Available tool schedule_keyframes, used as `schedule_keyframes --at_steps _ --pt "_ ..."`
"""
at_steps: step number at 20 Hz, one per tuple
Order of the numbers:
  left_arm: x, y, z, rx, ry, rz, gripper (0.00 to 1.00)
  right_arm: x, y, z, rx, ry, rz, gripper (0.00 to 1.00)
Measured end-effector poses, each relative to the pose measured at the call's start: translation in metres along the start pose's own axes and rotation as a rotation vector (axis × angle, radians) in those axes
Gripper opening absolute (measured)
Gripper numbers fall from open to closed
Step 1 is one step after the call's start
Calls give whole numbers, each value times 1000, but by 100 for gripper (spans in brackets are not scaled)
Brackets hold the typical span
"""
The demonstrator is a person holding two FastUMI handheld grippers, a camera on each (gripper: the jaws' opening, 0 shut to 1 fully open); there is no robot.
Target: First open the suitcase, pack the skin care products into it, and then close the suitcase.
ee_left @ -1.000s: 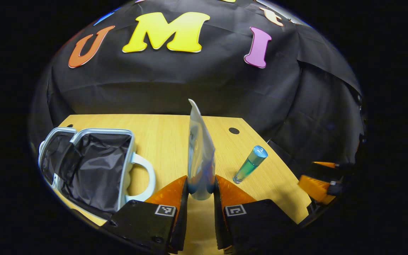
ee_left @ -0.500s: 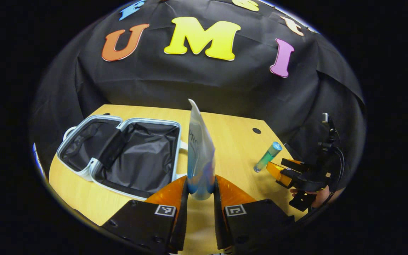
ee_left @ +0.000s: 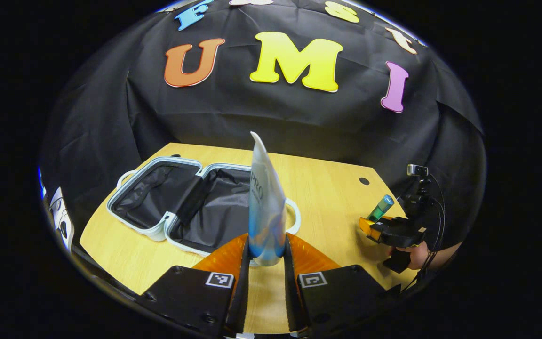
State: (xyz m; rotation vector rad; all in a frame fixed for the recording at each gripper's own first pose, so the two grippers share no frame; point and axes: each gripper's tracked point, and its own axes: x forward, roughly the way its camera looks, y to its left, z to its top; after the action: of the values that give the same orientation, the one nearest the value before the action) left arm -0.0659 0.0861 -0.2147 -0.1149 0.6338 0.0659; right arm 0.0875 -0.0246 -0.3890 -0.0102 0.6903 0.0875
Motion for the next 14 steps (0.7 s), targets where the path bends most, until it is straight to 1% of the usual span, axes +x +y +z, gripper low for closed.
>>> schedule_keyframes --at_steps 1,3,4,6,7,8,10,11,12,13,14 --pt "-2 5 -1 -4 2 7 36 2 -1 0 2 -2 -8 58" --pt "-4 16 0 -16 3 21 36 6 -4 1 8 4 -22 49" --pt "-4 19 0 -24 4 24 36 9 -5 -1 5 8 -31 48" --pt "-6 26 1 -34 12 27 36 10 -5 0 -5 7 -36 39" --pt "-5 31 1 -35 13 29 36 11 -4 1 -11 6 -35 38" --pt "-4 35 2 -38 16 28 36 10 -4 1 -24 11 -32 38" --pt "-1 44 4 -50 23 22 36 8 0 0 -37 27 -13 34" --pt "2 47 7 -57 25 13 36 3 2 0 -35 38 3 31" --pt "4 52 10 -65 24 5 36 -2 4 0 -26 43 20 33" --pt "8 57 13 -73 27 -6 36 -10 4 1 -23 45 29 33" --pt "12 62 15 -78 33 -18 36 -19 3 1 -20 50 37 29"
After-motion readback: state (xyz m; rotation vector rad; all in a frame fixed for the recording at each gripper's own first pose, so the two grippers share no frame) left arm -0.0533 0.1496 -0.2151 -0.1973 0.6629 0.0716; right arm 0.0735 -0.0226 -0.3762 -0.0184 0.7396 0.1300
